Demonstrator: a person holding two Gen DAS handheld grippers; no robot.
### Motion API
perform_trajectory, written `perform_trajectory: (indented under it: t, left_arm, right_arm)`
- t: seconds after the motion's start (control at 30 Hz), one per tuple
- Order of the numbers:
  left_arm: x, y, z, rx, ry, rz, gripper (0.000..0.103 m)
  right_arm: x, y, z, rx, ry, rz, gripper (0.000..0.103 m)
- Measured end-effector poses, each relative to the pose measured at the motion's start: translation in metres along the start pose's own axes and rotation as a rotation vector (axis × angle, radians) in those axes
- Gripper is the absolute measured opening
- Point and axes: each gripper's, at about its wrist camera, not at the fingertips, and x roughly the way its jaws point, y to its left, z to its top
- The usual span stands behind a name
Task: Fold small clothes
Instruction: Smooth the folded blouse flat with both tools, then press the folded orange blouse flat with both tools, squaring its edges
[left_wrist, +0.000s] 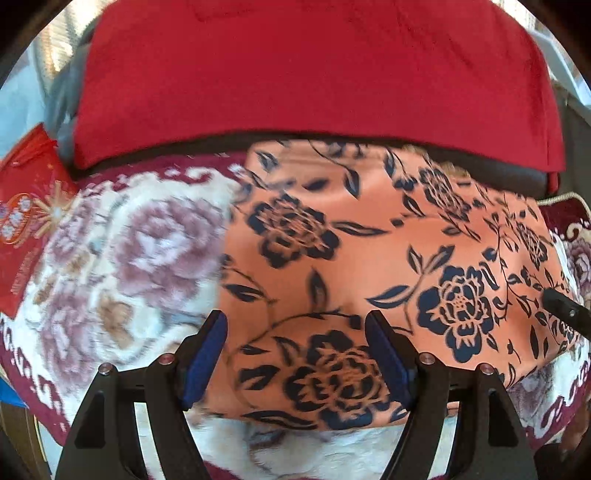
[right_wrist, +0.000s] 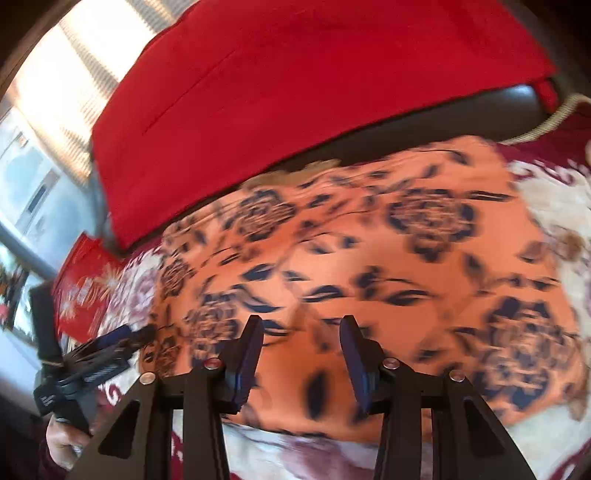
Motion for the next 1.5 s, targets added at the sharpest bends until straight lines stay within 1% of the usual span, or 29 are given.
perform_trajectory:
  t: [0.07, 0.1, 0.17, 0.2, 0.27, 0.33, 0.37, 0.43, 0.47, 0.5, 0.53, 0.57, 0.63, 0.67, 0.73, 0.77, 0.83, 0.9, 1.0, 1.03, 1.07, 1.13, 1.2, 1.27, 1.3, 1.33, 1.4, 1.43, 1.5]
  left_arm:
    - [0.003, 0.01, -0.004, -0.019, -0.003, 0.024, 0.08]
    - [0.01, 0.013, -0.008, -0.03, 0.028, 0.028, 0.081]
    - [0.037, 0.016, -0.017, -0.029, 0.146, 0.041, 0.081]
    - [0.043, 0.018, -0.022, -0.033, 0.161, 0.03, 0.083]
    - [0.036, 0.025, -0.023, -0.08, 0.135, 0.012, 0.083]
    - [0.024, 0.027, -0.017, -0.093, 0.142, 0.021, 0.083]
    - [0.016, 0.028, -0.016, -0.09, 0.128, 0.03, 0.083]
    - [-0.007, 0.028, -0.014, -0.07, 0.06, 0.053, 0.083]
    - [-0.021, 0.028, -0.013, -0.051, 0.022, 0.068, 0.083]
    - [-0.032, 0.027, -0.014, -0.036, -0.01, 0.087, 0.083]
    - [-0.046, 0.027, -0.016, -0.023, -0.057, 0.113, 0.083]
    - [-0.054, 0.029, -0.019, -0.024, -0.09, 0.128, 0.084]
    - [-0.059, 0.04, -0.021, -0.053, -0.139, 0.166, 0.096]
    - [-0.055, 0.044, -0.022, -0.069, -0.125, 0.184, 0.097]
    - [-0.039, 0.045, -0.024, -0.066, -0.045, 0.19, 0.097]
    - [-0.038, 0.044, -0.026, -0.055, -0.034, 0.186, 0.097]
    - [-0.047, 0.034, -0.026, -0.029, -0.069, 0.163, 0.097]
    - [-0.06, 0.021, -0.019, 0.005, -0.106, 0.113, 0.097]
    - [-0.079, -0.001, -0.006, 0.042, -0.185, 0.067, 0.097]
    - [-0.085, -0.007, -0.002, 0.053, -0.207, 0.032, 0.097]
    - [-0.085, -0.01, -0.001, 0.055, -0.21, 0.01, 0.097]
    - [-0.074, -0.011, -0.003, 0.054, -0.192, 0.008, 0.097]
    - [-0.051, -0.004, -0.008, 0.032, -0.155, 0.048, 0.097]
    - [-0.021, 0.014, -0.018, -0.023, -0.081, 0.067, 0.097]
    - [-0.007, 0.022, -0.022, -0.042, -0.053, 0.069, 0.097]
    - [0.006, 0.029, -0.026, -0.051, -0.029, 0.089, 0.097]
    - [0.033, 0.04, -0.034, -0.048, 0.024, 0.156, 0.097]
    - [0.046, 0.046, -0.037, -0.059, 0.061, 0.141, 0.098]
    - [0.049, 0.057, -0.036, -0.127, 0.071, 0.075, 0.099]
  right_arm:
    - [-0.003, -0.018, -0.003, 0.045, 0.003, -0.016, 0.047]
    - [0.0, -0.03, -0.006, 0.079, 0.022, -0.024, 0.047]
    - [0.009, -0.039, -0.011, 0.111, 0.032, -0.009, 0.045]
    - [0.009, -0.04, -0.013, 0.111, 0.014, -0.002, 0.045]
    - [0.006, -0.037, -0.013, 0.108, 0.01, -0.004, 0.045]
    - [-0.003, -0.031, -0.01, 0.088, 0.015, 0.005, 0.045]
    - [-0.008, -0.027, -0.008, 0.065, 0.015, -0.006, 0.045]
    - [-0.028, -0.018, -0.002, -0.012, -0.003, -0.087, 0.047]
    - [-0.041, -0.012, 0.0, -0.073, -0.022, -0.137, 0.053]
    - [-0.052, -0.006, 0.0, -0.126, -0.033, -0.164, 0.065]
    - [-0.058, 0.0, 0.001, -0.162, -0.036, -0.17, 0.07]
    - [-0.062, 0.005, 0.001, -0.186, -0.034, -0.161, 0.07]
    - [-0.063, 0.023, -0.001, -0.22, -0.025, -0.108, 0.07]
    - [-0.059, 0.032, -0.002, -0.227, -0.019, -0.086, 0.07]
    - [-0.049, 0.047, -0.005, -0.217, 0.001, -0.045, 0.07]
    - [-0.045, 0.054, -0.007, -0.21, 0.004, -0.018, 0.07]
    - [-0.041, 0.066, -0.012, -0.198, -0.004, 0.017, 0.07]
    - [-0.043, 0.07, -0.015, -0.192, -0.019, 0.03, 0.07]
    - [-0.053, 0.064, -0.012, -0.188, -0.04, -0.008, 0.07]
    - [-0.055, 0.058, -0.009, -0.176, -0.036, -0.019, 0.07]
    - [-0.057, 0.053, -0.006, -0.164, -0.035, -0.025, 0.07]
    - [-0.061, 0.039, -0.002, -0.146, -0.049, -0.061, 0.07]
    - [-0.059, 0.022, 0.001, -0.134, -0.056, -0.107, 0.069]
    - [-0.051, 0.004, 0.002, -0.103, -0.052, -0.137, 0.067]
    - [-0.044, -0.011, 0.003, -0.077, -0.044, -0.151, 0.065]
    - [-0.037, -0.022, 0.003, -0.059, -0.039, -0.159, 0.057]
    - [-0.022, -0.044, 0.002, -0.008, -0.017, -0.181, 0.05]
    - [-0.013, -0.054, 0.001, 0.023, 0.002, -0.188, 0.046]
    - [-0.005, -0.062, 0.0, 0.035, 0.004, -0.185, 0.044]
